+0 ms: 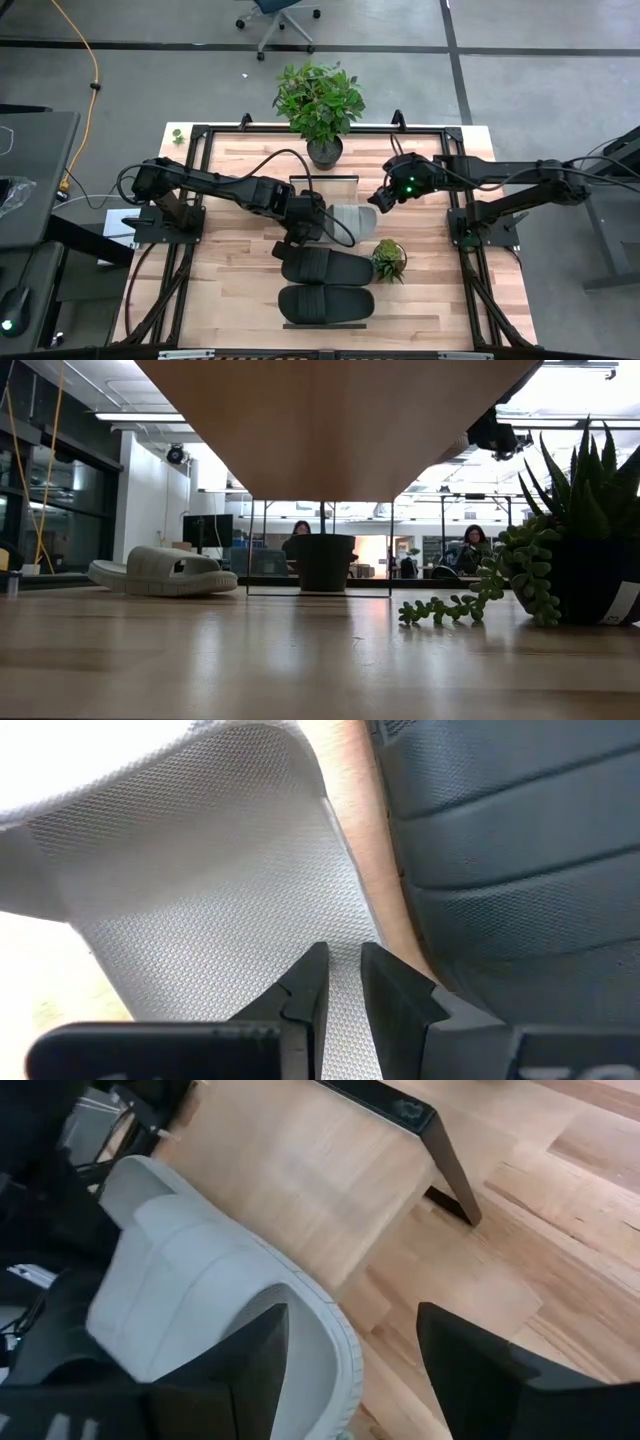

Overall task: Pick and place slides into the shelf
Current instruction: Put the bottom gray slide into the shelf, then put the gray slide into the shelf

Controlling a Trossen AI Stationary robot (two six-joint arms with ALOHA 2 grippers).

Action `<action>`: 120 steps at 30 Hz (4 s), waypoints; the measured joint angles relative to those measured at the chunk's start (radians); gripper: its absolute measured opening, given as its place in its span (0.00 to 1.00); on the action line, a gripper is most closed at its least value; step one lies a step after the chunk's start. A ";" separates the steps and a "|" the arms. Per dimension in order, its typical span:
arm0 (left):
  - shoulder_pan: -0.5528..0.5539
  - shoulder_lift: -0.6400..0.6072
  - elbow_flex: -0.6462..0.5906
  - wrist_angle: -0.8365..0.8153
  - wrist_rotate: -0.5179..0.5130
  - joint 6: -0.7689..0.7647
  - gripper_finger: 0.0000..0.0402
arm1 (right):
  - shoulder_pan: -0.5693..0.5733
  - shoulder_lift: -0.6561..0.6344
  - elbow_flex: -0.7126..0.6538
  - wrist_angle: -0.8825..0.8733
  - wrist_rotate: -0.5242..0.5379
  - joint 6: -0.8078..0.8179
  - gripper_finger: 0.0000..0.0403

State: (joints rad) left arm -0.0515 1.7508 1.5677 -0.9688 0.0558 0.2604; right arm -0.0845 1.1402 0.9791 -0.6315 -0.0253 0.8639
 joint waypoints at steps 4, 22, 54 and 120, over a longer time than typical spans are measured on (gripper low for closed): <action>-0.001 -0.025 -0.004 0.000 -0.031 -0.004 0.14 | 0.001 0.005 0.000 0.008 0.053 -0.001 0.53; -0.002 -0.220 -0.002 -0.219 -0.226 -0.059 0.14 | 0.002 0.073 0.001 0.151 0.014 -0.079 0.10; -0.014 -0.295 0.000 -0.263 -0.264 -0.084 0.14 | 0.052 0.176 0.001 0.300 -0.055 -0.080 0.07; 0.675 -1.064 -0.931 0.228 0.335 -0.451 0.14 | 0.428 -0.029 0.148 -0.154 0.531 0.127 0.07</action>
State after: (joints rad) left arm 0.6231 0.6865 0.6368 -0.7409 0.3908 -0.1902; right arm 0.3435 1.1107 1.1267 -0.7853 0.5056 0.9912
